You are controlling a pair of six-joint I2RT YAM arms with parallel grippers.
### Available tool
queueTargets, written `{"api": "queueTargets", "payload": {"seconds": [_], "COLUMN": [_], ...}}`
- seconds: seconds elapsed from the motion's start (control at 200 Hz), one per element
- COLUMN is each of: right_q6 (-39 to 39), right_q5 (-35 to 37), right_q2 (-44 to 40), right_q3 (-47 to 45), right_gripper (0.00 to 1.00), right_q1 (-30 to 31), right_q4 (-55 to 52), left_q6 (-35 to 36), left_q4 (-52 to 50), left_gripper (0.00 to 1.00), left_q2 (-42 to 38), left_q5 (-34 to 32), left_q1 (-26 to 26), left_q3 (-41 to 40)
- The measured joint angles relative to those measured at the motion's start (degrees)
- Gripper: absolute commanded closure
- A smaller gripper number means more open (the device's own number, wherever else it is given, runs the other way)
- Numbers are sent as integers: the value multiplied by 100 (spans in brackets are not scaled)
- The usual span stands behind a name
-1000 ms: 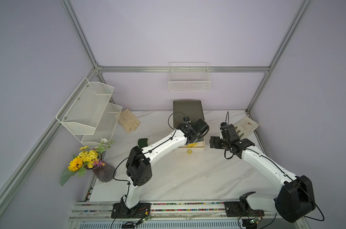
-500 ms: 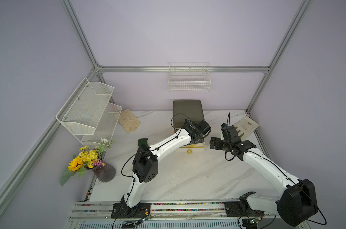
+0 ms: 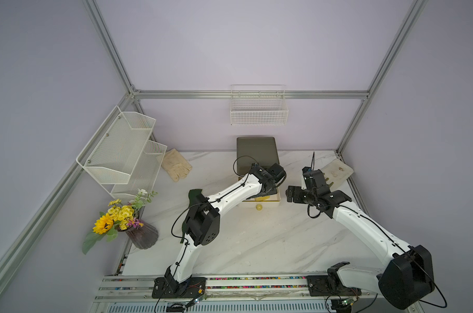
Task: Take the sponge out of the drawer
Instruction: Pick up the sponge from the drawer.
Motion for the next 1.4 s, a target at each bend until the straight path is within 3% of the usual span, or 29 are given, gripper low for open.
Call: {"api": "queueTargets", "payload": {"seconds": [0.98, 1.4], "right_q6": [-127, -216], "right_q5": [-173, -177], "right_q2": [157, 157], "right_q3": [2, 2], "right_gripper": [8, 8], "right_q1": [-2, -2], "right_q4": [131, 175], "left_q6": [85, 85], "left_q4": [-31, -46], "left_gripper": [0, 0], "left_q2": [-70, 254], "left_q5": [2, 13], "left_q1": [31, 33], "left_q3": [55, 597]}}
